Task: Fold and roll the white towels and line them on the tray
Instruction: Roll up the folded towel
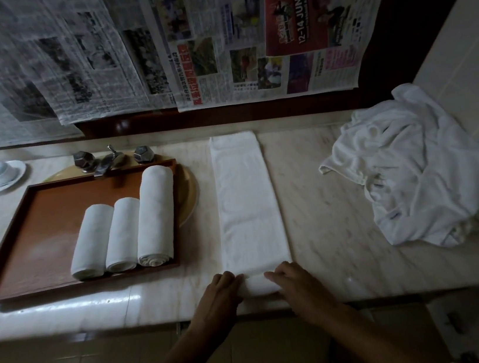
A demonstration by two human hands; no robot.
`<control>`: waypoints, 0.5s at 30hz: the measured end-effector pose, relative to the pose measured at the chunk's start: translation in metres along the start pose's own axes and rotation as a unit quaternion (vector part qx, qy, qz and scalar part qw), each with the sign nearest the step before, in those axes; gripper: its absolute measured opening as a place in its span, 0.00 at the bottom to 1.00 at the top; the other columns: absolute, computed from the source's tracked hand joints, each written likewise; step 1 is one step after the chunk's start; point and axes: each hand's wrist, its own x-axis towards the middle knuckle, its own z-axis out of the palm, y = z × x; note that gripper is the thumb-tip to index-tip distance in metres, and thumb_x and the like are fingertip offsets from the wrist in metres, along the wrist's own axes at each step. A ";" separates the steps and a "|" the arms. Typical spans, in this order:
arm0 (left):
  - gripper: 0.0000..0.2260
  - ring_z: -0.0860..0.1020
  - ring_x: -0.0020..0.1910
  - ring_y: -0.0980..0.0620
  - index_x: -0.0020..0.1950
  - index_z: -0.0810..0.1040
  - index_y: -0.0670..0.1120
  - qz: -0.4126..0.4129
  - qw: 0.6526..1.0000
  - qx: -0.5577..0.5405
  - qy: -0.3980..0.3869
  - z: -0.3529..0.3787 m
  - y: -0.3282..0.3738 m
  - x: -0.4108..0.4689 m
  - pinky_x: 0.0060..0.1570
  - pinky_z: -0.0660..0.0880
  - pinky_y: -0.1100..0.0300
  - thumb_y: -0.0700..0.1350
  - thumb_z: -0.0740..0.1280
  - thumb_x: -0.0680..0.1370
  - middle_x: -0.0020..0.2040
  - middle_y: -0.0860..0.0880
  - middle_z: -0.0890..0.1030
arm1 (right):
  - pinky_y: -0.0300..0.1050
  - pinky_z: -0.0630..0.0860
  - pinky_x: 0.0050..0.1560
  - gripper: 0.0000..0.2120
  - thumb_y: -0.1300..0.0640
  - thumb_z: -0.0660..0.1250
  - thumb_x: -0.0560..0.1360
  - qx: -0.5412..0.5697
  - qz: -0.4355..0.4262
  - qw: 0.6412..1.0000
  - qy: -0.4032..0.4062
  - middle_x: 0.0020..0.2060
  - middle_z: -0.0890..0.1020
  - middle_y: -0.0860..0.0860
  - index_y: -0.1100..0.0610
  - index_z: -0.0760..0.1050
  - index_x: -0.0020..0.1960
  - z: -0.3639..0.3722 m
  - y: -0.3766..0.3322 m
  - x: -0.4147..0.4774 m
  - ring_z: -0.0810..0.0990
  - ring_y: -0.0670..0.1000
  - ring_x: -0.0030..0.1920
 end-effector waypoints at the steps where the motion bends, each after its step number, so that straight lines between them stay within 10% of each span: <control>1: 0.22 0.72 0.58 0.56 0.74 0.70 0.52 -0.011 0.999 -0.035 0.000 -0.005 0.002 -0.003 0.55 0.74 0.62 0.48 0.68 0.81 0.64 0.53 0.74 | 0.40 0.71 0.65 0.24 0.60 0.66 0.80 0.041 0.024 0.999 -0.002 0.68 0.73 0.47 0.50 0.70 0.75 -0.004 0.000 -0.003 0.72 0.48 0.66; 8: 0.07 0.79 0.42 0.55 0.52 0.77 0.54 -0.143 0.952 -0.269 0.016 -0.024 0.008 -0.020 0.37 0.75 0.68 0.47 0.74 0.78 0.51 0.52 0.78 | 0.42 0.76 0.58 0.10 0.48 0.73 0.76 0.213 0.106 0.971 0.016 0.53 0.80 0.40 0.46 0.81 0.57 -0.008 0.008 -0.015 0.77 0.39 0.54; 15: 0.05 0.79 0.47 0.55 0.51 0.83 0.48 -0.231 0.916 -0.324 0.056 -0.031 0.019 -0.012 0.35 0.72 0.72 0.49 0.72 0.79 0.52 0.51 0.80 | 0.48 0.77 0.60 0.16 0.61 0.67 0.76 0.017 0.092 0.985 0.144 0.58 0.80 0.46 0.49 0.82 0.60 0.014 -0.017 -0.016 0.75 0.49 0.60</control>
